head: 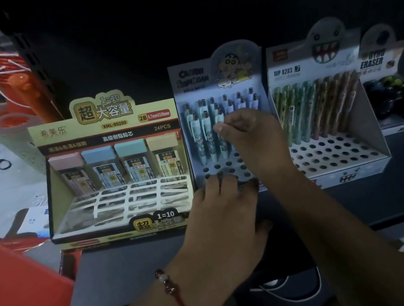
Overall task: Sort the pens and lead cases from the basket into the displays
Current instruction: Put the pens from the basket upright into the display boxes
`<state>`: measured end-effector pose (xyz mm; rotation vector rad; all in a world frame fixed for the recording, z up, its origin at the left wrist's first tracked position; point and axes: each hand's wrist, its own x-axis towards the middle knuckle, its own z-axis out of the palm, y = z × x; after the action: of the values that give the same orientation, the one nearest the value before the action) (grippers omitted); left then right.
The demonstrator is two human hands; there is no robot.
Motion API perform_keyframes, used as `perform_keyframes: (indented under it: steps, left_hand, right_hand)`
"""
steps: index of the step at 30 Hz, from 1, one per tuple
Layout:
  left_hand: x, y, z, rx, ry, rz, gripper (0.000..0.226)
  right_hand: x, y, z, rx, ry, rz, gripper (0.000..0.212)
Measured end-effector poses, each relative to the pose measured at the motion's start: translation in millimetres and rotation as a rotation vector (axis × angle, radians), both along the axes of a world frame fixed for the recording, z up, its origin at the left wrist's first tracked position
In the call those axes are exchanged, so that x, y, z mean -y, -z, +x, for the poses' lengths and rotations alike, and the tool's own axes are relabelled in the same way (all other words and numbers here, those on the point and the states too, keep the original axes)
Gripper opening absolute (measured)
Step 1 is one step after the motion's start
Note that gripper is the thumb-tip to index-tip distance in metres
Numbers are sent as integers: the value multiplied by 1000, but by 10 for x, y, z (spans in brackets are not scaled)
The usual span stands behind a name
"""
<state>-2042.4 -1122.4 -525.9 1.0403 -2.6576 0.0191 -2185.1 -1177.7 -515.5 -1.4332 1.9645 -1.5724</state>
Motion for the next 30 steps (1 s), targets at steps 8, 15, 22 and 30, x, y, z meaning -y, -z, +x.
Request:
perform_keyframes:
  steps: [8,15,22,30]
  left_hand:
    - [-52,-40,44,-15,-4,60,53]
    - [-476,-255,-210,-36,125,107,43]
    - [-1759,-353,-1032,-28,587,289,45]
    - [-3343,-43,-1768,229,1025,223,53]
  right_hand:
    - [-557,-128,-50,-223,-71,134,26]
    - [-1861,-350,-412,-630,33,342,29]
    - [-3978,-44,-880,-607,456,580,35]
    - [-6060,485,-754,-353,753,900,52]
